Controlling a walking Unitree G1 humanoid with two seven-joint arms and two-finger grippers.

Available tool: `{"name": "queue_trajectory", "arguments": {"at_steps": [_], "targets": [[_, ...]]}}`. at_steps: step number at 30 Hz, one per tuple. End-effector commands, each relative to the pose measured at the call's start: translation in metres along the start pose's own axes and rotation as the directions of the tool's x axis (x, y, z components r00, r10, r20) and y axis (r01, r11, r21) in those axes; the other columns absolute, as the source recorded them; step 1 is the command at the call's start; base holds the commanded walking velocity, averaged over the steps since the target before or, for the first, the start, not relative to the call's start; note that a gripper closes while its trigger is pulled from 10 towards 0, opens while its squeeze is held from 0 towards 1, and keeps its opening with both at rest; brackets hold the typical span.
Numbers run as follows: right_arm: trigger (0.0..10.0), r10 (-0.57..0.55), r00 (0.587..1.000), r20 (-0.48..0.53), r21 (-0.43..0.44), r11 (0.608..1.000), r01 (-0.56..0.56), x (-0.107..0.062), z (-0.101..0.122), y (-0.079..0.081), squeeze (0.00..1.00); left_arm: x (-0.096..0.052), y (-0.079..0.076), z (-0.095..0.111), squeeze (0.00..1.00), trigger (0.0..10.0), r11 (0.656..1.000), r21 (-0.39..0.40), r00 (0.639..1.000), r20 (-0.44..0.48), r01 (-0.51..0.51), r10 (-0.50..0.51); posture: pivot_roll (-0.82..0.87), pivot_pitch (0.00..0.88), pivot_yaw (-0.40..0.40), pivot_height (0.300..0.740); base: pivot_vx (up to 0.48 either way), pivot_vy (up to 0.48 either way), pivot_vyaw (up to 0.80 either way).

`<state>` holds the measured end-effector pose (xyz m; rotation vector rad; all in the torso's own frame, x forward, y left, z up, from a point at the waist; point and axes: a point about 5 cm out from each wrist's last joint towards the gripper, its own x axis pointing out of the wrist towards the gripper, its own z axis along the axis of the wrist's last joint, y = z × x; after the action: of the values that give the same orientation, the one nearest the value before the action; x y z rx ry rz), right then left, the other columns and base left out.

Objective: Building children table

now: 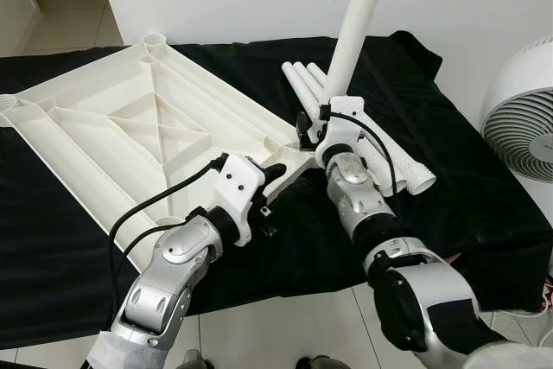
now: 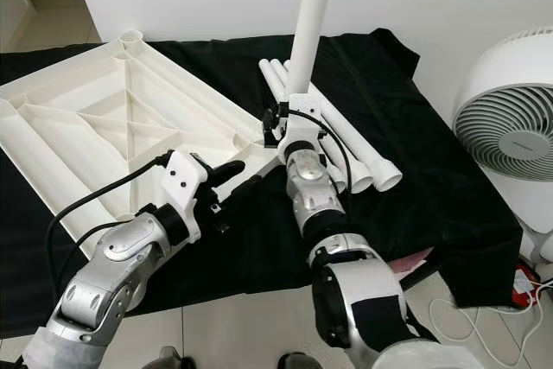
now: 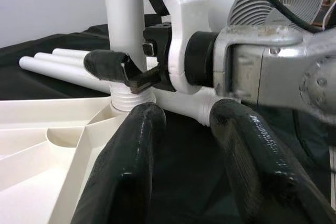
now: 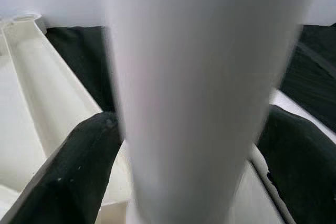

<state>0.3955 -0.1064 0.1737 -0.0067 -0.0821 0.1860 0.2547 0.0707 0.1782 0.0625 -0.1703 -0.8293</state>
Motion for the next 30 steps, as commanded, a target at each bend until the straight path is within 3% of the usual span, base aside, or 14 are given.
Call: {"name": "queue_trajectory", "arguments": {"at_steps": [1,7,12,16,24,25,26,27,28,30], "targets": [[10.0,0.073,0.997,-0.031,0.003,0.997,-0.073,0.002,0.001,-0.004,0.00,0.001,-0.001,-0.002,0.00,10.0,1.000,0.005,1.000,-0.009,-0.001,0.001,-0.04,0.060,0.001,0.740,0.000,0.000,0.00],[10.0,0.178,0.983,-0.040,-0.078,0.980,-0.180,0.001,0.005,-0.018,0.00,0.002,-0.001,-0.002,0.00,10.0,1.000,0.004,1.000,-0.008,0.000,0.000,-0.04,0.057,0.006,0.740,0.000,0.000,0.00],[10.0,0.303,0.947,-0.104,-0.144,0.938,-0.316,-0.002,0.002,-0.024,0.00,0.003,-0.001,-0.001,0.00,10.0,1.000,0.006,1.000,-0.004,0.000,0.000,-0.04,0.057,0.006,0.740,0.000,0.000,0.00],[10.0,0.333,0.932,-0.142,-0.186,0.916,-0.355,-0.003,-0.001,-0.027,0.00,0.003,-0.001,-0.001,0.00,10.0,1.000,0.006,1.000,-0.003,0.000,0.000,-0.04,0.052,0.007,0.740,0.000,0.000,0.00],[10.0,0.367,0.916,-0.164,-0.188,0.899,-0.394,-0.004,-0.002,-0.027,0.00,0.003,0.000,-0.001,0.00,10.0,1.000,0.008,1.000,-0.003,-0.001,0.001,-0.04,0.052,0.007,0.740,0.000,0.000,0.00],[7.4,0.377,0.912,-0.160,-0.188,0.896,-0.403,-0.004,-0.002,-0.026,0.00,0.003,0.000,0.000,0.00,10.0,1.000,0.009,1.000,-0.003,-0.001,0.001,-0.03,0.045,0.005,0.740,0.000,0.000,0.00],[2.0,0.387,0.909,-0.158,-0.191,0.891,-0.412,-0.004,-0.002,-0.024,0.00,0.003,0.000,0.000,0.00,10.0,1.000,0.010,1.000,-0.002,-0.002,0.002,-0.03,0.039,0.004,0.740,0.000,0.000,0.00],[2.0,0.387,0.909,-0.158,-0.191,0.891,-0.412,-0.004,-0.002,-0.024,0.00,0.003,0.000,0.000,0.00,10.0,1.000,0.010,1.000,-0.002,-0.002,0.002,-0.03,0.039,0.004,0.740,0.000,0.000,0.00],[0.0,0.398,0.904,-0.157,-0.189,0.886,-0.423,-0.004,-0.002,-0.024,0.00,0.003,0.000,0.000,0.00,10.0,1.000,0.011,1.000,-0.001,-0.002,0.002,-0.03,0.039,0.004,0.740,0.000,0.000,0.00],[0.0,0.417,0.893,-0.170,-0.178,0.878,-0.444,-0.005,-0.004,-0.023,0.00,0.004,0.000,0.000,0.00,10.0,1.000,0.012,1.000,0.001,-0.001,0.001,-0.03,0.031,0.002,0.740,0.000,0.000,0.00]]}}
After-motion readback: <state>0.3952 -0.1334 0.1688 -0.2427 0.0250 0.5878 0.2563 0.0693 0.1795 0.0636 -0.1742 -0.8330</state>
